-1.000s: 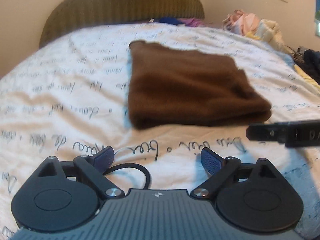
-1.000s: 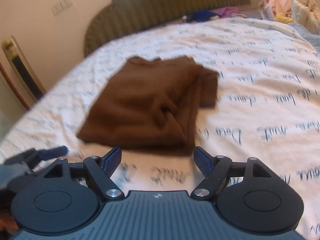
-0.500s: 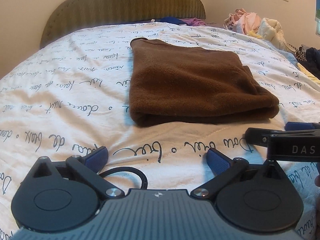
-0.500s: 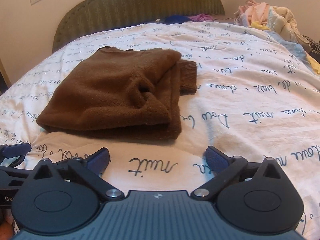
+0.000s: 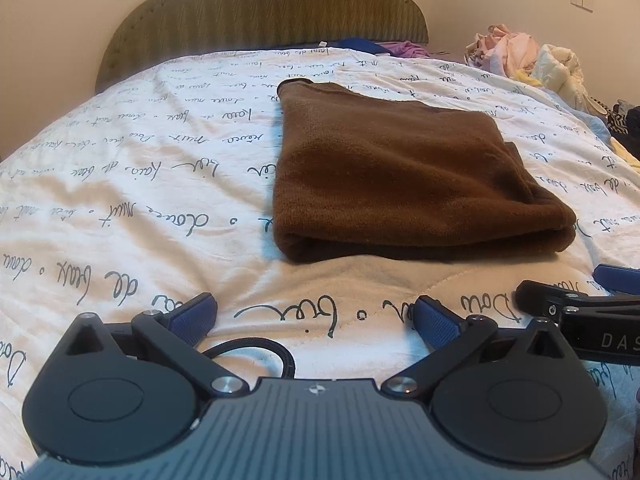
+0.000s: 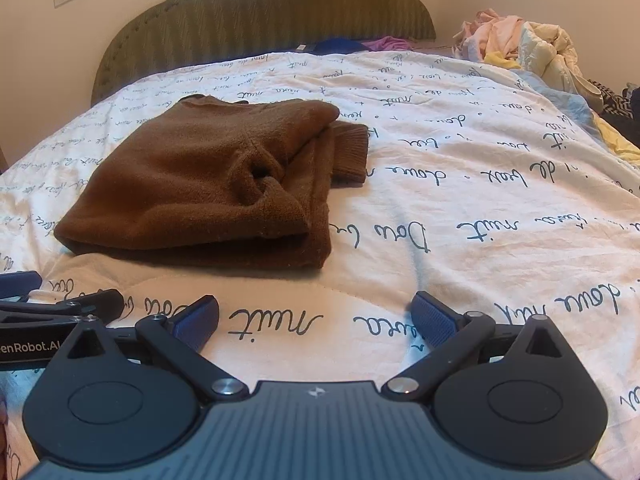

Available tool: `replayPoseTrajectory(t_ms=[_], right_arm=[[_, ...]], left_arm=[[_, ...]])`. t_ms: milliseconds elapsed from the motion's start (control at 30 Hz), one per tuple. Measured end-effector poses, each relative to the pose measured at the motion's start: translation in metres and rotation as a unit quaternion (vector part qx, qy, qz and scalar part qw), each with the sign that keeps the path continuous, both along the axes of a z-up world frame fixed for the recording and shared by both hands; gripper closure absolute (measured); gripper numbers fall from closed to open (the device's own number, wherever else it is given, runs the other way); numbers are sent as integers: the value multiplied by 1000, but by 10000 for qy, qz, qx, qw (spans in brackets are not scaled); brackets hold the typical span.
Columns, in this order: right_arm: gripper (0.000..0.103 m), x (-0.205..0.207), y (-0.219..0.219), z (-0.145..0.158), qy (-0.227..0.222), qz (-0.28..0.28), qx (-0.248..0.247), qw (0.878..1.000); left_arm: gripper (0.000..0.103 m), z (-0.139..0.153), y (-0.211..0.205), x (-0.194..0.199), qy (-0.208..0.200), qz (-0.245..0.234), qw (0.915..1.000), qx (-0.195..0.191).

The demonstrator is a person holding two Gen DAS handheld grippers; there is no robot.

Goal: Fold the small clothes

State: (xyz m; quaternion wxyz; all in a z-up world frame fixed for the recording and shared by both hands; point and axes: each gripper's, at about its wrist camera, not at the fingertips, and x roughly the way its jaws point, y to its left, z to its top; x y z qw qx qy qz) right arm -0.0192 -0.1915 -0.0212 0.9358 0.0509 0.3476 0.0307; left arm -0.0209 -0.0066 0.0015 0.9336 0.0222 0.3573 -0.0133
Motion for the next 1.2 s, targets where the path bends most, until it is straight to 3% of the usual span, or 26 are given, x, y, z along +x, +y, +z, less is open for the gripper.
replayPoseTrajectory(t_ms=[1200], right_arm=[[0, 0, 4, 0, 26, 17, -133, 9999]], left_arm=[[0, 0, -1, -1, 2, 27, 10000, 62]])
